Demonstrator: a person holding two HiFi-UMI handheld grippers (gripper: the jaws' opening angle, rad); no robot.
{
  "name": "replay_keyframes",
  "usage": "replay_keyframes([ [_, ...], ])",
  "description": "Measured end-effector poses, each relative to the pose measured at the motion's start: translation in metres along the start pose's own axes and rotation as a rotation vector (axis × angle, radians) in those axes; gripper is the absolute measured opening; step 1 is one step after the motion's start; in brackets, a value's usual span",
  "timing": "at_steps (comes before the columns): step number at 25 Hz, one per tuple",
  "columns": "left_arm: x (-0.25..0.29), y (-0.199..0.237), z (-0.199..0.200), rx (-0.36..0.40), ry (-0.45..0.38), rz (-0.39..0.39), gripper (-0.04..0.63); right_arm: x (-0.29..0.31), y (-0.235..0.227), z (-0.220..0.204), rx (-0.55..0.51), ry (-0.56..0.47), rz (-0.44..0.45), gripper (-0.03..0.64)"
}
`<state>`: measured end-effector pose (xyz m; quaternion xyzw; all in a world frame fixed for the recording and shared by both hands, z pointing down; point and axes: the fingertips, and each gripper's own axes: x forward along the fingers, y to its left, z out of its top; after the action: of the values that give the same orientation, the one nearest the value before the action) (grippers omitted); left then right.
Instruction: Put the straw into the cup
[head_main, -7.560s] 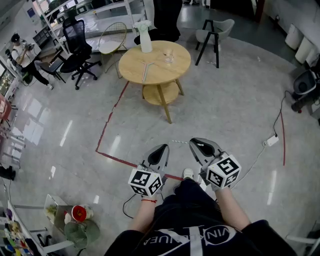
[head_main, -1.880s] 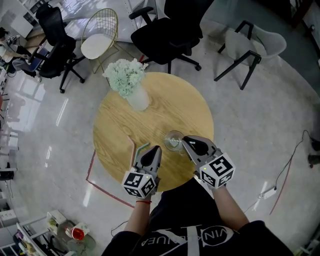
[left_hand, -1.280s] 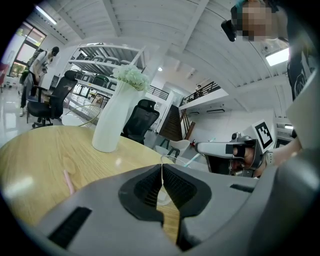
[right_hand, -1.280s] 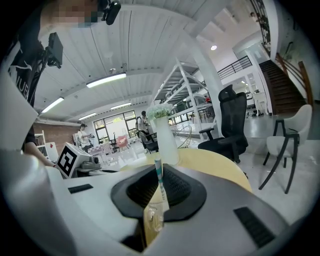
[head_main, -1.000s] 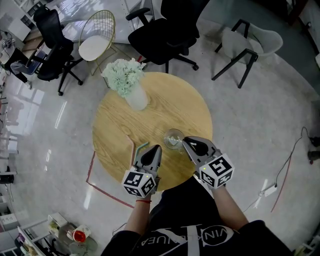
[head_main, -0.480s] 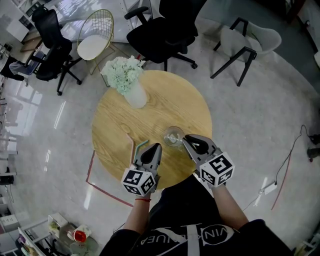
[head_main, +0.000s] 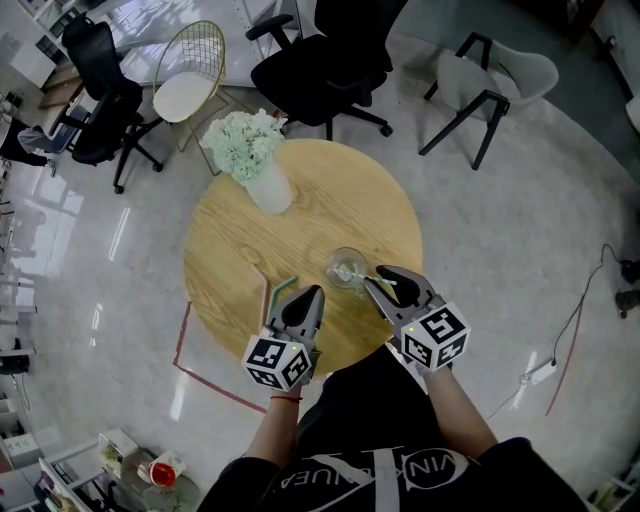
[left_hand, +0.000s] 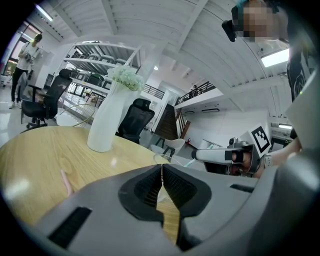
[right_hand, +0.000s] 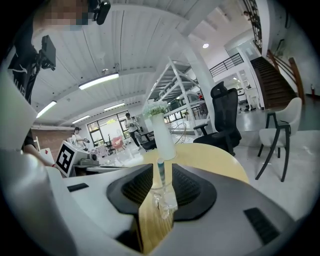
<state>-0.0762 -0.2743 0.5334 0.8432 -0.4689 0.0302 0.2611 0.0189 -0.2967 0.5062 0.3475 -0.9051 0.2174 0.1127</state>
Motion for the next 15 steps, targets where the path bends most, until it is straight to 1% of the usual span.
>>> replay_keyframes([
  [15, -0.006, -0.01, -0.004, 0.02, 0.016, -0.027, 0.014, -0.013, 0.001, -0.015, 0.054, -0.009, -0.041, 0.1],
])
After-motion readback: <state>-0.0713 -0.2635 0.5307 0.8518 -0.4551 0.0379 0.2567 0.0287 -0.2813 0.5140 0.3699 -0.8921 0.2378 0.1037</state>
